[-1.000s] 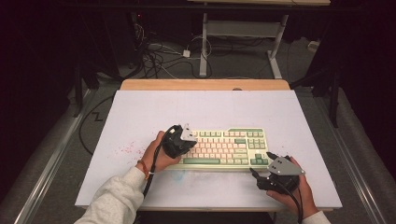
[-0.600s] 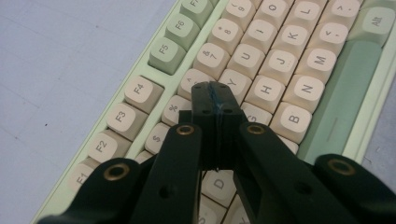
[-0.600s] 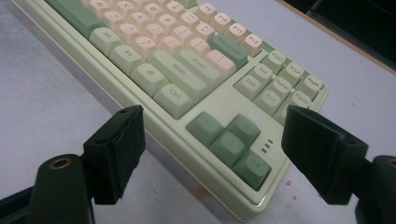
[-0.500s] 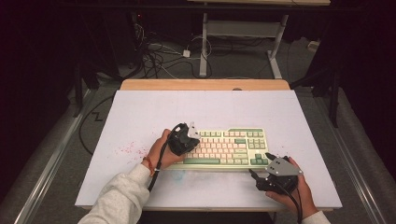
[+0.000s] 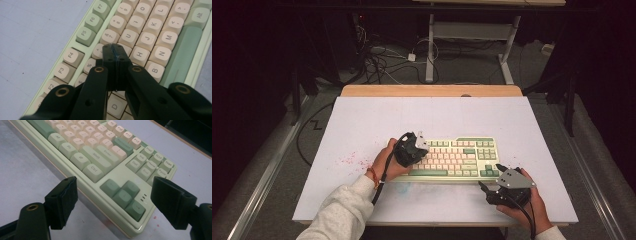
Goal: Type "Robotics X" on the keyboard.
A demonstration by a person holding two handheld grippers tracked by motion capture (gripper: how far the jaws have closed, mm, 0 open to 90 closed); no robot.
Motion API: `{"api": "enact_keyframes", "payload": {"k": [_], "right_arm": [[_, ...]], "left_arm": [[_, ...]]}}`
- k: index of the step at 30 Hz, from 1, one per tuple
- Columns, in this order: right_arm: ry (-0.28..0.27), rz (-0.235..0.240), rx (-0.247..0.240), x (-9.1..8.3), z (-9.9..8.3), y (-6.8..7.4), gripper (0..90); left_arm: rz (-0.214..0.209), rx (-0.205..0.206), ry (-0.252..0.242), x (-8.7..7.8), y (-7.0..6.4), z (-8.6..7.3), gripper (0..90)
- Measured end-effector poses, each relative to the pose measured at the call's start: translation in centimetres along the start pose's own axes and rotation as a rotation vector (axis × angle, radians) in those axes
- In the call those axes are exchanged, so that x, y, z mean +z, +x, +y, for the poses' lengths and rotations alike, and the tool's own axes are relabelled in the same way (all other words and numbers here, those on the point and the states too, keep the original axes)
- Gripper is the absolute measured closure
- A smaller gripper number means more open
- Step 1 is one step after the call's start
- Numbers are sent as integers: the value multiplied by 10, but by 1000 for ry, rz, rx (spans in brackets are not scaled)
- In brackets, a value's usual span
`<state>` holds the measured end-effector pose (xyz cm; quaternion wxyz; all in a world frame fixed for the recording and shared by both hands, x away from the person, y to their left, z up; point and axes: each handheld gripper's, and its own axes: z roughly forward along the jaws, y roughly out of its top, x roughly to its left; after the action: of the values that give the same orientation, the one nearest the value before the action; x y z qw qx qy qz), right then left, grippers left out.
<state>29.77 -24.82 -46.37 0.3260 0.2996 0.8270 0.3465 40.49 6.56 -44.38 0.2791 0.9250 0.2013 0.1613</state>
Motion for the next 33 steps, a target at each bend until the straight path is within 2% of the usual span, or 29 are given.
{"api": "enact_keyframes", "payload": {"k": [6,33], "right_arm": [[-7,-8,-8,-1,1,0,222],[3,-3,-13,0,0,1,224]], "left_arm": [[-3,10,8,2,-1,1,878],[5,8,7,2,-1,0,877]]}}
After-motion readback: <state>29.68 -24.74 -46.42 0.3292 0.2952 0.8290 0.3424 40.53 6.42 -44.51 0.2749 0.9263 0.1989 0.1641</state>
